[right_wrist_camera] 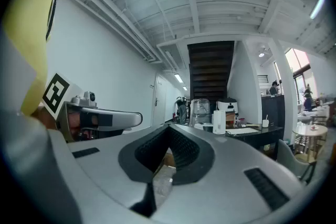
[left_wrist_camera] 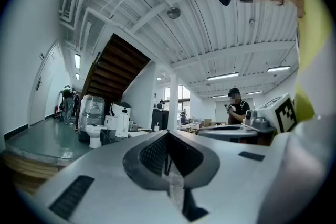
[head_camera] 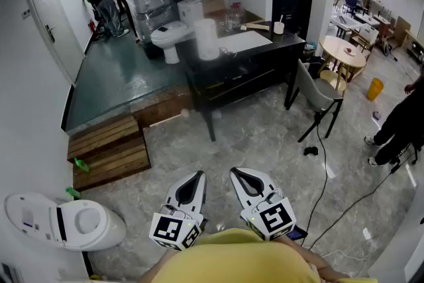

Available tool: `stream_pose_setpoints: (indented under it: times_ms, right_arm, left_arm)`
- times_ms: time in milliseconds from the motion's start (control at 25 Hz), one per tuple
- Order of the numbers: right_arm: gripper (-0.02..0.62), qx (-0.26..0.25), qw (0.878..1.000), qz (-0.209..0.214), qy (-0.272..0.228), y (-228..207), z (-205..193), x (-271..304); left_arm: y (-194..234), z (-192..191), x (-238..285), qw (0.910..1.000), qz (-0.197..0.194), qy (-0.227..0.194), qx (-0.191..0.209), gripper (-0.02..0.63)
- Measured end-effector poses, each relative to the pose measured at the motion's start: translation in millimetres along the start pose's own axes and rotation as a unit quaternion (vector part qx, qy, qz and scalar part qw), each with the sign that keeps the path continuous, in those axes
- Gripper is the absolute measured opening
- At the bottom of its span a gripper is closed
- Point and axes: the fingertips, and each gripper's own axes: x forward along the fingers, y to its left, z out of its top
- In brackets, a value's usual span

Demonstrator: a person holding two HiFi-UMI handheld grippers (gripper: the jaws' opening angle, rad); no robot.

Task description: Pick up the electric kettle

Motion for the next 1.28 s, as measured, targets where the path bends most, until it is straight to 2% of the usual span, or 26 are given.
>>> stream_pose_setpoints:
  times_ms: [440,640,880,1120,1280]
  right_arm:
    - [0.017,-0.012,1.000,-0.012,-0.005,-18.0,0.9,-9.2]
    - [0.018,0.006,1.000,-0.016,-0.001,-25.4,1.2,-12.8]
    - [0.018,0.022,0.999,0.012,0.023,-21.3,-13.6,-2.3]
    - [0.018,0.025,0.999,0.014,0.025,-38.1,-29.6,22.2]
    - [0.018,0.022,1.000,0.000,0.019,-61.7,-32.4,45.4]
  left_arm:
    - [-21.3,9.2,16.6,0.9997,-0.016,-0.014,-0.010,0.009]
    - [-27.9,4.9,17.3,0.9996,-0.019,-0.010,-0.018,0.009]
    - [-6.7,-7.5,13.5,0.9996,0.022,0.007,-0.016,0.009]
    - [13.9,-18.4,38.9,0.9994,0.024,0.000,-0.025,0.009]
    - [33.3,-22.3,70.2,0.9993,0.013,-0.005,-0.034,0.009]
